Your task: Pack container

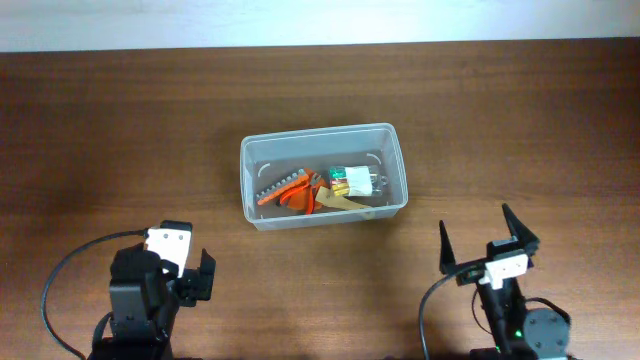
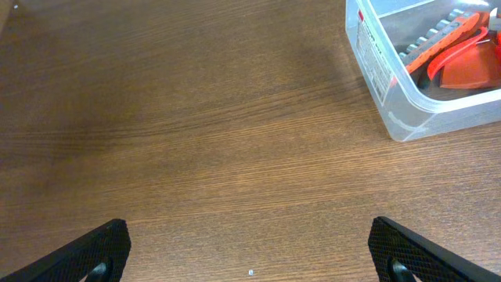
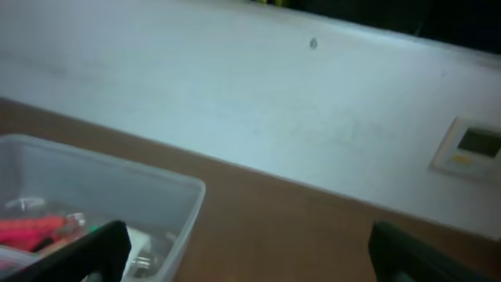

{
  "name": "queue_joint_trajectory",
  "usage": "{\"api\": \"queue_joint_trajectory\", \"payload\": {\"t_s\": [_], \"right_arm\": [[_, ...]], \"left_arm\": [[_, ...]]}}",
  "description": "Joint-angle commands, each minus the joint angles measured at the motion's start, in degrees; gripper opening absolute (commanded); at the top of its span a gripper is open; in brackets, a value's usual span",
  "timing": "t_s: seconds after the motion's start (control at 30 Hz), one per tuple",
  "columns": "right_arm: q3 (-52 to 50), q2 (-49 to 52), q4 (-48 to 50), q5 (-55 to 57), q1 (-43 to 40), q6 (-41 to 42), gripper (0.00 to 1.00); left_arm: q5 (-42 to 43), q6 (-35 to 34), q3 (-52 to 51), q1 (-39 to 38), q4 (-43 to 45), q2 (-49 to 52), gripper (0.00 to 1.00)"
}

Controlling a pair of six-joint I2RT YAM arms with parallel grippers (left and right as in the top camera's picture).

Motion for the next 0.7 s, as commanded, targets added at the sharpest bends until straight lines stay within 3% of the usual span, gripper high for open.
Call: {"api": "queue_joint_trajectory", "payload": {"t_s": [0.0, 0.13, 0.67], "right_arm": [[-4.72, -0.52, 3.41, 8.81, 1.27, 6.27, 0.99], [-7.28, -0.52, 1.09, 14.4, 1.27, 13.0, 0.99], [-7.28, -0.48, -1.4, 13.6, 1.22, 13.16, 0.99]], "left_arm": [[-0.42, -0.72, -0.33, 0.31, 0.02, -0.44, 0.99], [-0.42, -0.72, -0.33, 0.31, 0.02, -0.44, 0.99], [-0.42, -0.72, -0.33, 0.31, 0.02, -0.44, 0.99]]}}
